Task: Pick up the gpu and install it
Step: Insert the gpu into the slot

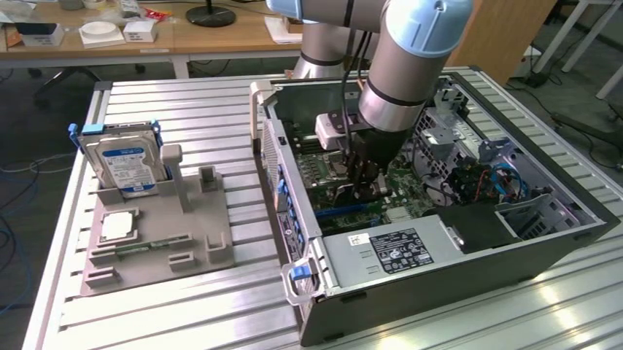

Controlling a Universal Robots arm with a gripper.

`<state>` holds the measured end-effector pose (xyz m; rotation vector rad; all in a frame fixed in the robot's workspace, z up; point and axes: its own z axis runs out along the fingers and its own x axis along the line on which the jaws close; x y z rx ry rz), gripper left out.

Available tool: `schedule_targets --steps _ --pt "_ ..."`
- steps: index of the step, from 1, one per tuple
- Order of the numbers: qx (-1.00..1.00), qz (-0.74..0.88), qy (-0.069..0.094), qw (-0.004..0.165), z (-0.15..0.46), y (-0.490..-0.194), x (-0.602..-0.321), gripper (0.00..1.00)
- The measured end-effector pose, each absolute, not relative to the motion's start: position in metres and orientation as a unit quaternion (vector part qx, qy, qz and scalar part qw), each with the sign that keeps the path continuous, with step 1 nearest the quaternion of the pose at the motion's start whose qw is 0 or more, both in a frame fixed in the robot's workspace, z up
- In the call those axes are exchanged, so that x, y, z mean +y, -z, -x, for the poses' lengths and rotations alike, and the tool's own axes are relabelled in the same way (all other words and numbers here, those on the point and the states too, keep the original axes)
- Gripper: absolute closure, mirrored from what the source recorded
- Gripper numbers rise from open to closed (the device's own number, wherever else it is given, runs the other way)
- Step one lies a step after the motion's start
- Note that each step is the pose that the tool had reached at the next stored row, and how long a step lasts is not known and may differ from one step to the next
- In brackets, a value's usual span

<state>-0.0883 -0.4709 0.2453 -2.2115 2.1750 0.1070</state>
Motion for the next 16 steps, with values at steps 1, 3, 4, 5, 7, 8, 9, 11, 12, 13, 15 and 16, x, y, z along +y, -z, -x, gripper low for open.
schedule_targets --steps 1,3,4,5,7,8,9,11,12,13,15,16 --pt "0.701 0.712 -0.034 0.019 0.0883 -0.2448 -0.4709 0.73" --pt "0.701 0.712 -0.034 0.019 0.0883 -0.2442 -0.4709 0.73" --pt "0.701 0.712 -0.034 0.019 0.0883 -0.2438 -0.4709 0.73" --pt "0.701 0.712 -0.034 0.019 0.0883 -0.2435 -0.4709 0.73" --pt "0.701 0.712 -0.034 0.019 0.0883 -0.2427 -0.4708 0.73" --pt "0.701 0.712 -0.034 0.019 0.0883 -0.2423 -0.4709 0.73" --pt "0.701 0.712 -0.034 0.019 0.0883 -0.2419 -0.4709 0.73" --pt "0.701 0.712 -0.034 0.019 0.0883 -0.2411 -0.4709 0.73" --pt "0.701 0.712 -0.034 0.019 0.0883 -0.2407 -0.4709 0.73" --pt "0.701 0.712 -0.034 0.019 0.0884 -0.2404 -0.4709 0.73" --pt "0.701 0.712 -0.034 0.019 0.0884 -0.2396 -0.4709 0.73" --pt "0.701 0.712 -0.034 0.019 0.0884 -0.2396 -0.4709 0.73"
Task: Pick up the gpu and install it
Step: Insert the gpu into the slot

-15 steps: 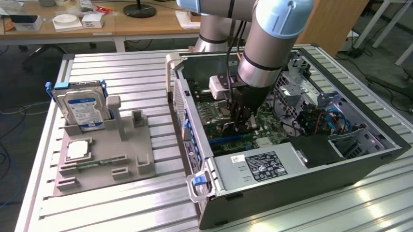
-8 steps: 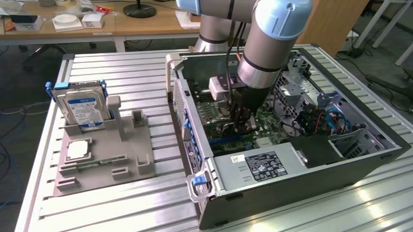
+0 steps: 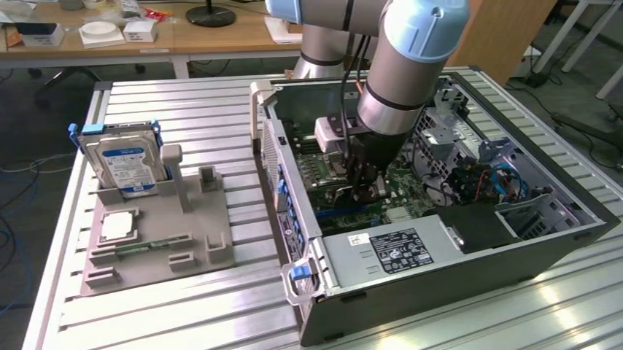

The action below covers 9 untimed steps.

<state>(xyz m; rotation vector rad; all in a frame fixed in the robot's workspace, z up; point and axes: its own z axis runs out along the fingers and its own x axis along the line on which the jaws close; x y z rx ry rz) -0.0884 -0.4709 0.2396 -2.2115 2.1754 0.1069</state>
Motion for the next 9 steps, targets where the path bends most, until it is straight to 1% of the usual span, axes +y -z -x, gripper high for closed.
schedule_targets --steps 9 --pt "0.701 0.712 -0.034 0.019 0.0883 -0.2394 -0.4709 0.73"
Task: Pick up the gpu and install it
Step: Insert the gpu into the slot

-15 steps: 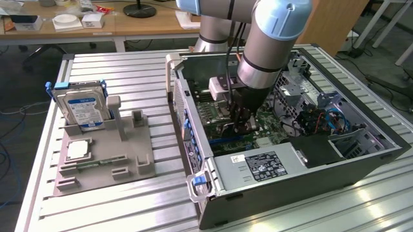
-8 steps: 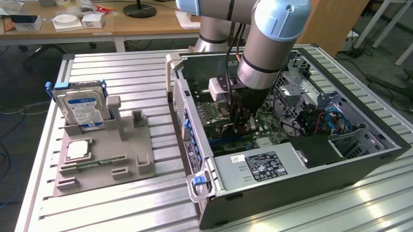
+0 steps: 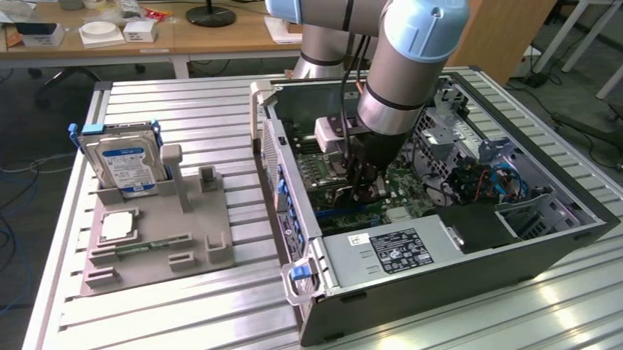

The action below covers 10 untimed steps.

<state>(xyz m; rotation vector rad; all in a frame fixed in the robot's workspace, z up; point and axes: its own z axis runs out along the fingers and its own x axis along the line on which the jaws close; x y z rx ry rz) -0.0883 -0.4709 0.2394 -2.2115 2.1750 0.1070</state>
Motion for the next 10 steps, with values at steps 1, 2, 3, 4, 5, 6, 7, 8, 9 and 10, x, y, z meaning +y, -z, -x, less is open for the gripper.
schedule_targets --steps 1,2,3,4,5,6,7,8,9,10 --pt "0.701 0.712 -0.034 0.019 0.0883 -0.2394 -0.4709 0.73" --pt "0.701 0.712 -0.034 0.019 0.0883 -0.2394 -0.4709 0.73" --pt "0.701 0.712 -0.034 0.019 0.0883 -0.2395 -0.4709 0.73" --pt "0.701 0.712 -0.034 0.019 0.0883 -0.2395 -0.4709 0.73" --pt "0.701 0.712 -0.034 0.019 0.0883 -0.2394 -0.4709 0.73" --pt "0.701 0.712 -0.034 0.019 0.0883 -0.2395 -0.4709 0.73" --pt "0.701 0.712 -0.034 0.019 0.0883 -0.2394 -0.4709 0.73" --pt "0.701 0.712 -0.034 0.019 0.0883 -0.2395 -0.4709 0.73" --pt "0.701 0.712 -0.035 0.019 0.0883 -0.2401 -0.4708 0.73" --pt "0.701 0.712 -0.035 0.02 0.0882 -0.2412 -0.4707 0.73"
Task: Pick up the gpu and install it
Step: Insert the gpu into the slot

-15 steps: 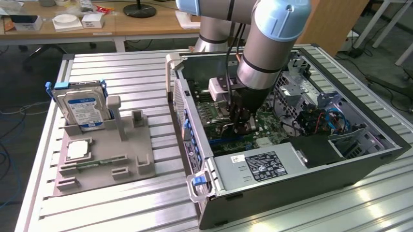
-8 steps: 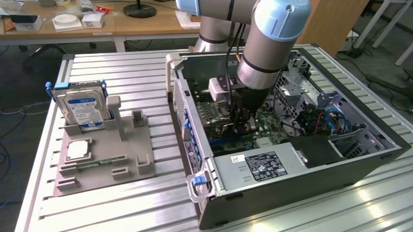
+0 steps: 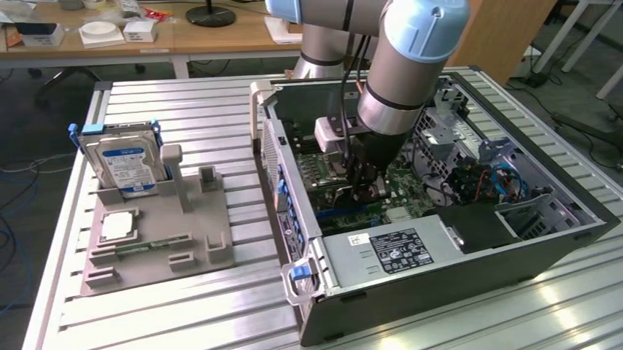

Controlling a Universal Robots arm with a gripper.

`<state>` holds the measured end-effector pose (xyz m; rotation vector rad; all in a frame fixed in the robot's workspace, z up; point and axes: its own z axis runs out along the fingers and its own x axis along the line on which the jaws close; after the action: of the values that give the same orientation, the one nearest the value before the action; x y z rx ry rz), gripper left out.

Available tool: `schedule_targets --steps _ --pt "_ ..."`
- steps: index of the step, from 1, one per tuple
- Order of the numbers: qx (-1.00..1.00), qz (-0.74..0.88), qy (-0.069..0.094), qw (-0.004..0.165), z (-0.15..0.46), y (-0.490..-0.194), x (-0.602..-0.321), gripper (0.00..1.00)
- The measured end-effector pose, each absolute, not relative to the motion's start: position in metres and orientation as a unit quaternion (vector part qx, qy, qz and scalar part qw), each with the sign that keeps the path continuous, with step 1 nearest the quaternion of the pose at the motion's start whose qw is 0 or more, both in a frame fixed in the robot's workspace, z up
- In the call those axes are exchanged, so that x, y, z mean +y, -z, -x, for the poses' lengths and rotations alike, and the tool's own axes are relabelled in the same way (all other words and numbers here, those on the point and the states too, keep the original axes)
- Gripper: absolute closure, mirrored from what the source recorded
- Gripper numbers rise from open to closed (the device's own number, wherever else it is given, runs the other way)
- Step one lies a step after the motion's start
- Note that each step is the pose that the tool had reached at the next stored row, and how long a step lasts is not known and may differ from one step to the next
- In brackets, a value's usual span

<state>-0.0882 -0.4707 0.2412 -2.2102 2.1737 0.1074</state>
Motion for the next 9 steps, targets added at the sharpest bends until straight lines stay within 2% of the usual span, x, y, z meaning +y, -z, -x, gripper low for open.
schedule_targets --steps 9 --pt "0.701 0.712 -0.035 0.019 0.0888 -0.2429 -0.4709 0.73"
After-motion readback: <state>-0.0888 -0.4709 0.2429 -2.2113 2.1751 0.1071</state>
